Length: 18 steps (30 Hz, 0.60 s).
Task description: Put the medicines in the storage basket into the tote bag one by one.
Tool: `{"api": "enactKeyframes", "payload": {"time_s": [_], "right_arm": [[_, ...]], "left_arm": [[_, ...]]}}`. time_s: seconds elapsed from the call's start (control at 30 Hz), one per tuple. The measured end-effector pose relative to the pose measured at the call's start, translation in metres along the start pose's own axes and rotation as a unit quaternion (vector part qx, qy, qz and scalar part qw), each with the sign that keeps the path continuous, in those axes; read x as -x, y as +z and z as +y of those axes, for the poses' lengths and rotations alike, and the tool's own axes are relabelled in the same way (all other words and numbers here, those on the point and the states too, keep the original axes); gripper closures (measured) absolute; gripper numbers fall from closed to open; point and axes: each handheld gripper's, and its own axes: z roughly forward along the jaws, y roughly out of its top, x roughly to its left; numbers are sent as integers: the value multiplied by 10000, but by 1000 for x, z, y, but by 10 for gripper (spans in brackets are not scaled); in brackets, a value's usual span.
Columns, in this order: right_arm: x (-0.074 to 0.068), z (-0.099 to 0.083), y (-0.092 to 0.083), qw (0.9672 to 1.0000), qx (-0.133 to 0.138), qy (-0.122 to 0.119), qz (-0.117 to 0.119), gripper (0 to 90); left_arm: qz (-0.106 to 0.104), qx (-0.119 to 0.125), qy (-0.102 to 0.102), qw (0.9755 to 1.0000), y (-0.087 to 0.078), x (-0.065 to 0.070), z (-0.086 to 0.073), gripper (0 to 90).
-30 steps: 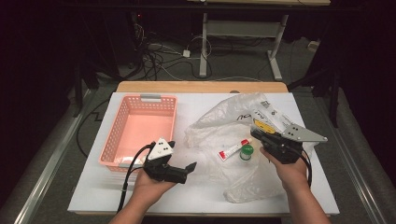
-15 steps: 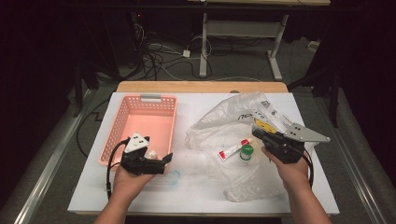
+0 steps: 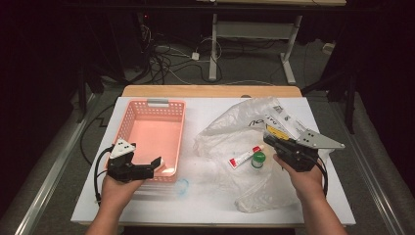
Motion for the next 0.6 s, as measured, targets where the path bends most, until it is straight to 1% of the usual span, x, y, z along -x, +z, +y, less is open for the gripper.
{"api": "enactKeyframes", "payload": {"time_s": [0.17, 0.2, 0.23, 0.27, 0.3, 0.37, 0.4, 0.47, 0.5, 0.57, 0.6], "right_arm": [[1, -1, 0, 10000, -33, -4, -4, 900], [1, -1, 0, 10000, -30, -8, -2, 900], [1, -1, 0, 10000, -22, 32, -7, 900], [2, -1, 0, 10000, -4, 6, 1, 900], [2, 0, -1, 10000, -5, -1, 1, 900], [2, 0, -1, 10000, 5, -1, -3, 900], [2, 0, -1, 10000, 5, 2, -10, 900], [2, 0, -2, 10000, 4, 2, -15, 900], [2, 0, -2, 10000, 8, 9, -13, 900], [1, 0, -1, 10000, 3, -4, 0, 900], [1, 0, -1, 10000, 2, 2, -2, 900]], "left_arm": [[-14, -91, -14, 10000, 4, 1, 2, 0], [-50, -82, -39, 9999, 4, 1, 3, 0], [-78, -60, -107, 9999, 5, 1, 4, 0], [-124, -74, -169, 9998, 6, 0, 6, 0], [-150, -161, -177, 9996, 8, 0, 8, 0], [-132, -374, -139, 9991, 12, 1, 12, 0], [-136, -471, -149, 9987, 13, 2, 15, 0], [-221, -577, -214, 9979, 17, 2, 20, 0], [-210, -667, -218, 9973, 19, 2, 22, 0], [-166, -956, -91, 9952, 25, 3, 24, 0], [-161, -1088, -70, 9939, 28, 3, 25, 0]]}}
